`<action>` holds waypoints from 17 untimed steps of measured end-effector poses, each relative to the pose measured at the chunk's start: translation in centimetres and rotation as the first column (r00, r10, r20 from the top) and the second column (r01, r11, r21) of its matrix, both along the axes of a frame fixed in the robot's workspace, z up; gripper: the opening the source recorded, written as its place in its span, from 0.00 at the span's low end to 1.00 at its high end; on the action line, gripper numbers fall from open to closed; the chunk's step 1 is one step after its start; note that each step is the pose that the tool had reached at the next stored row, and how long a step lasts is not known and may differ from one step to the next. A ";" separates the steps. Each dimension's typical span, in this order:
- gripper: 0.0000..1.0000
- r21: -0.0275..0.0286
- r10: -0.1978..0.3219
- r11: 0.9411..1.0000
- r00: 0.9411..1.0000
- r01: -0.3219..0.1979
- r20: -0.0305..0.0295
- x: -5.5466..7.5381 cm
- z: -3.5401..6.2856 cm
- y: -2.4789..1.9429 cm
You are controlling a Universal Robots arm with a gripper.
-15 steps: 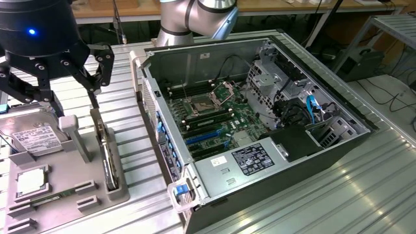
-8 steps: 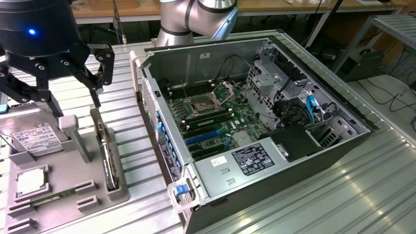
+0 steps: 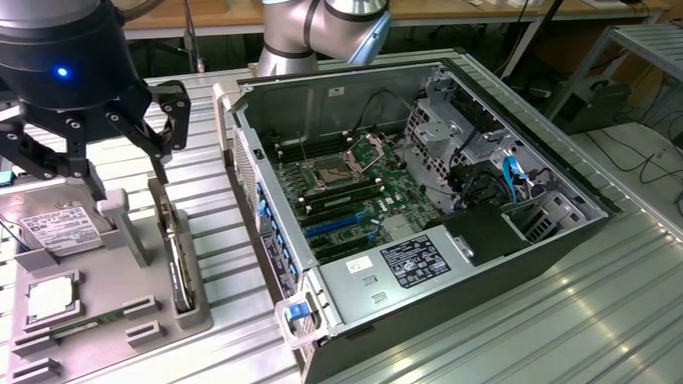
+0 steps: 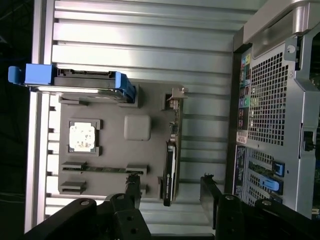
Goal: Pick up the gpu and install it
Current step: 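Pick up the gpu and move the gpu toward the slot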
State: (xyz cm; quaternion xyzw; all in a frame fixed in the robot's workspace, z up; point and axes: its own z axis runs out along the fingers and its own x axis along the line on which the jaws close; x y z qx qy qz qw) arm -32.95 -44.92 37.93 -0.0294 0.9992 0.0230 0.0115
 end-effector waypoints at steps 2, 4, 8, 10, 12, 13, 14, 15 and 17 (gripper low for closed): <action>0.60 0.000 0.000 1.000 1.000 0.000 0.000 0.0 -0.37 0.00; 0.60 0.000 0.000 1.000 1.000 0.000 0.000 0.0 -0.74 0.00; 0.60 0.000 0.000 1.000 1.000 0.000 0.000 0.0 -1.62 0.00; 0.60 0.000 0.000 1.000 1.000 0.000 0.000 0.0 -2.05 0.00; 0.60 0.000 0.000 1.000 1.000 0.000 0.000 0.0 -2.42 0.00; 0.60 0.000 0.000 1.000 1.000 0.000 0.000 0.0 -2.61 0.00; 0.60 0.000 0.000 1.000 1.000 0.000 0.000 0.0 -2.78 0.00; 0.60 0.000 0.000 1.000 1.000 0.000 0.000 0.0 -2.94 -0.02; 0.60 0.000 -0.001 1.000 1.000 0.001 0.000 0.0 -3.16 -0.14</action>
